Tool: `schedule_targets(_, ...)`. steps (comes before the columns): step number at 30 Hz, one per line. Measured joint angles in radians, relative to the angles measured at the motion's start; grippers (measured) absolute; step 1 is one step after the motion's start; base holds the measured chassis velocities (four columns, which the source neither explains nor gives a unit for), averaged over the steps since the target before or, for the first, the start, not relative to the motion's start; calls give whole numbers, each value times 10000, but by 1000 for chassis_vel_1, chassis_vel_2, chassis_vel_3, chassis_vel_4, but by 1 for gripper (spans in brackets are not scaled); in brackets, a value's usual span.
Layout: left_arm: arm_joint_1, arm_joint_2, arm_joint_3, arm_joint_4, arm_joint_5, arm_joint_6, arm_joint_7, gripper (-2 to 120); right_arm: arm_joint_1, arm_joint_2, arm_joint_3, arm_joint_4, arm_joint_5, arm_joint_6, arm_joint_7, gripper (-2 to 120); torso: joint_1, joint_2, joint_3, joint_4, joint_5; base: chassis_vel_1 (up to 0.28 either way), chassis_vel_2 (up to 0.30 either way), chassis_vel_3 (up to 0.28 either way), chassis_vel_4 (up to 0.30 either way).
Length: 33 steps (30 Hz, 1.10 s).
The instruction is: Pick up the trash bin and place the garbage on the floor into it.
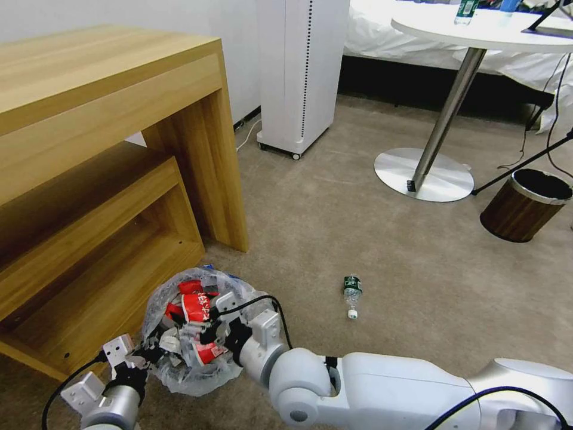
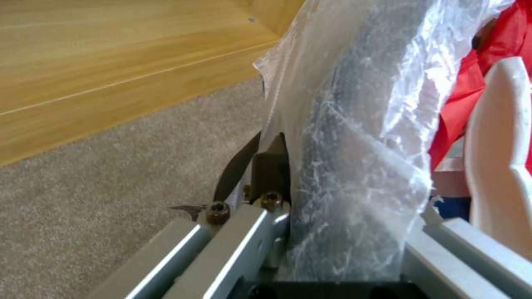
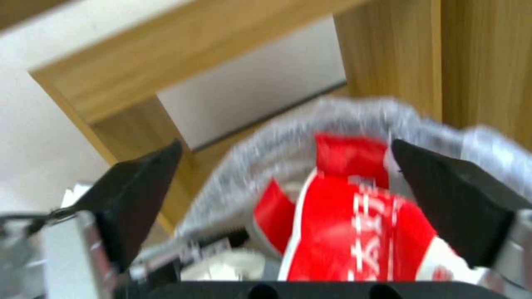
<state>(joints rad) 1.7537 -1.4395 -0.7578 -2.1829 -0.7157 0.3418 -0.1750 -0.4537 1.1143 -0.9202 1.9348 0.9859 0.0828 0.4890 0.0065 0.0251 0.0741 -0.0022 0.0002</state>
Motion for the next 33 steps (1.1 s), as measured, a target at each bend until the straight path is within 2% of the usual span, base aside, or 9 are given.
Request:
schedule_targets(6, -9, -15, 3, 20, 10, 9, 0, 0, -340, -3, 521, -330, -558, 1078, -1149, 100, 0, 0, 0, 1, 0, 0, 0, 0, 0)
schedule_targets(8, -10, -16, 0, 24, 12, 13, -2, 0, -741, -115, 1441, -430, -1010, 1746, -2096, 100, 0, 0, 0, 1, 0, 0, 0, 0, 0)
schedule_targets(14, -71, -16, -25, 21, -16, 22, -36, 0, -1567, -610, 3333, -76, -1558, 2139, -2903, 100, 0, 0, 0, 2, 0, 0, 0, 0, 0)
schedule_targets(17, -131, 84, -90, -30, -54, 31, -55, 0, -2988, -1321, 6022, 947, -1563, 2227, -3808, 100, 0, 1, 0, -1, 1, 0, 0, 0, 0)
schedule_targets(18, -131, 84, -90, -30, -54, 31, -55, 0, -2988, -1321, 6022, 947, -1563, 2227, -3808, 100, 0, 1, 0, -1, 1, 0, 0, 0, 0)
schedule_targets(21, -122, 185, -126, -116, -120, 41, -67, 0, -4129, -1651, 8009, 1317, -1626, 2591, -4409, 100, 0, 1, 0, 0, 2, 0, 0, 0, 0)
schedule_targets(26, -86, 274, -128, -180, -159, 45, -73, 0, -5118, -1795, 9893, 1639, -1534, 2569, -4389, 100, 0, 1, 0, 0, 3, 0, 0, 0, 0)
schedule_targets(32, 28, 375, -105, -194, -166, 19, -30, 0, -6746, -1928, 12611, 1898, -1452, 1475, -3171, 100, 0, 1, -1, 1, 0, 0, 0, 0, 0)
schedule_targets(33, 28, 375, -105, -194, -166, 19, -30, 0, -6746, -1928, 12611, 1898, -1452, 1475, -3171, 100, 0, 1, -1, 1, 0, 0, 0, 0, 0)
